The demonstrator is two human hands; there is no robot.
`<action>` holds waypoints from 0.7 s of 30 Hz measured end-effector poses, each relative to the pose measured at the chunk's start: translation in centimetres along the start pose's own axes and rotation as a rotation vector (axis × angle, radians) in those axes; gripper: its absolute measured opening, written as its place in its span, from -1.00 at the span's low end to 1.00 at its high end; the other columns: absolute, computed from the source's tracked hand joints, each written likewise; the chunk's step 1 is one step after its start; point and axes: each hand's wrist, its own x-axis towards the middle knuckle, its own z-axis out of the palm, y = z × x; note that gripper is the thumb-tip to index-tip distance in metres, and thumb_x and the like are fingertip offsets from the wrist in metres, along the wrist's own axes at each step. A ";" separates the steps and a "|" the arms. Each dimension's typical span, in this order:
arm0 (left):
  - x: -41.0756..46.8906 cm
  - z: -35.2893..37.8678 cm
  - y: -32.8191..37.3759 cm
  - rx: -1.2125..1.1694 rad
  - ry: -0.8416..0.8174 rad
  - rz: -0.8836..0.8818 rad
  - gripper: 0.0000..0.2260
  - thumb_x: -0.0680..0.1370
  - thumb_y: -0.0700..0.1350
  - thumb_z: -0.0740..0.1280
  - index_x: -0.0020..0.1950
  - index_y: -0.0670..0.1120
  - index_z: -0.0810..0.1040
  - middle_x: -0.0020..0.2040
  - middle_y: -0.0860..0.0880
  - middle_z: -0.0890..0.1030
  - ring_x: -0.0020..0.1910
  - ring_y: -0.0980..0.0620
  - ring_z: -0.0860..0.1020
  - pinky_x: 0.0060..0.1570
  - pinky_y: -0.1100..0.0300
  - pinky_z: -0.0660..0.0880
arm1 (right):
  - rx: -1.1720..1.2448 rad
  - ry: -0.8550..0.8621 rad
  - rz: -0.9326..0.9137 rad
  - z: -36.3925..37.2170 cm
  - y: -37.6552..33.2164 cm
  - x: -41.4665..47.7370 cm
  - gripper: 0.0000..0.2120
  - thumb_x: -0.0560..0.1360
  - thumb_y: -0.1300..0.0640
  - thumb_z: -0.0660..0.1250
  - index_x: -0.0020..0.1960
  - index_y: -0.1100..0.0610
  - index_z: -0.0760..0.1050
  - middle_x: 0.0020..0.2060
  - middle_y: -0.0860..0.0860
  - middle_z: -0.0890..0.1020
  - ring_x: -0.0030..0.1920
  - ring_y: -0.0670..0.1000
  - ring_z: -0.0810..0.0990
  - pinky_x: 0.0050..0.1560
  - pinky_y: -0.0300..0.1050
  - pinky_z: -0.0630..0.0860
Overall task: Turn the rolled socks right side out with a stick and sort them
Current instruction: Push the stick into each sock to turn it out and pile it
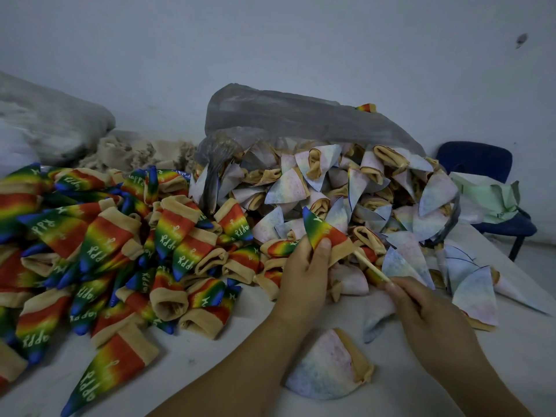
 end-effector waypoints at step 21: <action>1.0 -0.6 1.1 -0.277 0.160 -0.263 -0.79 0.61 0.19 0.22 0.06 0.21 0.63 0.00 -0.05 0.69 0.01 -0.05 0.66 -0.07 -0.08 0.65 | -0.094 0.061 0.021 0.0 0.7 0.6 -0.74 0.48 -0.24 0.13 -0.22 -0.12 0.44 -0.30 -0.13 0.55 -0.26 -0.09 0.52 -0.24 -0.02 0.48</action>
